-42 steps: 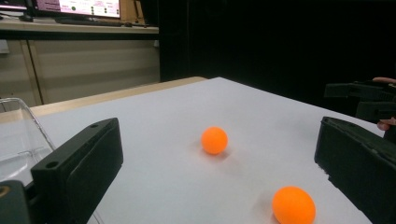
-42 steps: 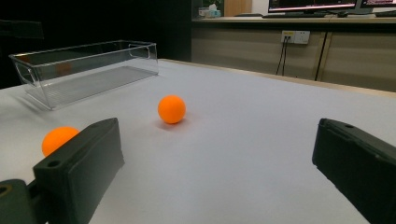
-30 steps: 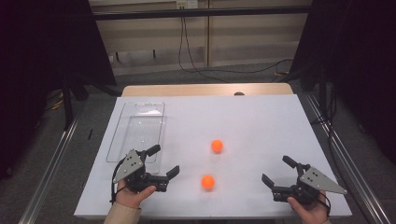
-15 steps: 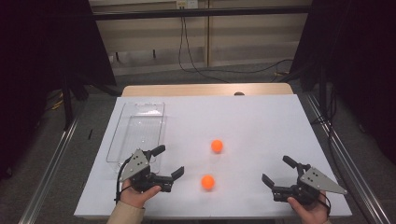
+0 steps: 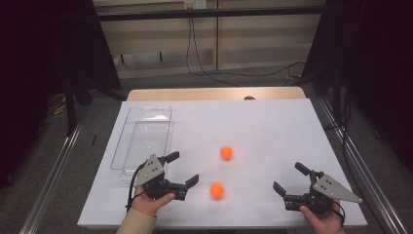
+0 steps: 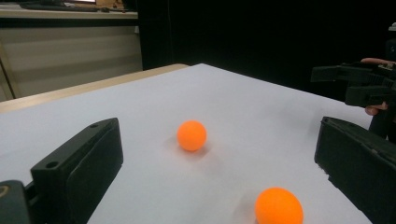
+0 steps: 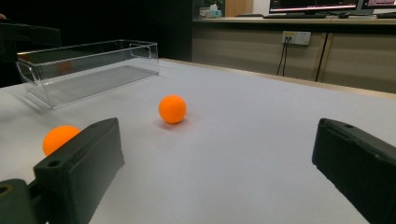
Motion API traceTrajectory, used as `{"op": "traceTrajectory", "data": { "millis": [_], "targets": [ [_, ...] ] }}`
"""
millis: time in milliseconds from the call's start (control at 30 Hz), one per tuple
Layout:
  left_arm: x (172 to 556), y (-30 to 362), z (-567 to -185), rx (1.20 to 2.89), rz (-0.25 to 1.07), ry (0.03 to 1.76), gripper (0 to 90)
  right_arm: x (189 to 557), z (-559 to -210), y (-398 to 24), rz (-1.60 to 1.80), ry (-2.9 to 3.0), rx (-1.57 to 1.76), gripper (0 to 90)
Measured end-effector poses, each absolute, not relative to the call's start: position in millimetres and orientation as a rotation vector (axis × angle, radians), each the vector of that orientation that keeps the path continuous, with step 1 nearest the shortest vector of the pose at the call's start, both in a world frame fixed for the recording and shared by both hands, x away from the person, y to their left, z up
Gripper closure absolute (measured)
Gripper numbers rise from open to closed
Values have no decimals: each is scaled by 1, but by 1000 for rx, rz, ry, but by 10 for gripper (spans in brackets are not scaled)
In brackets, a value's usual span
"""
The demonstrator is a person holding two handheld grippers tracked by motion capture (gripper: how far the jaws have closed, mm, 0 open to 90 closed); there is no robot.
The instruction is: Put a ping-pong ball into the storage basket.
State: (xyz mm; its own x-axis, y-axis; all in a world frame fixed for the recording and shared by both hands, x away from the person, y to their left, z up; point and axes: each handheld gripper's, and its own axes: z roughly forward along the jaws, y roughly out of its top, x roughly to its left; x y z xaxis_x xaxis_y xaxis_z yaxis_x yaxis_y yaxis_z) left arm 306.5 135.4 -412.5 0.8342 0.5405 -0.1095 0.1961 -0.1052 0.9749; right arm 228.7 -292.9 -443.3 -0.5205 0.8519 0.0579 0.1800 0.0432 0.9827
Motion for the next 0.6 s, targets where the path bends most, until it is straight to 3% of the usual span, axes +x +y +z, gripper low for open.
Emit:
{"op": "traceTrajectory", "data": {
  "millis": [600],
  "targets": [
    [309,124,-415,1733,284,568,10,229,-443,-293,1516,1756,1039,13]
  ]
}}
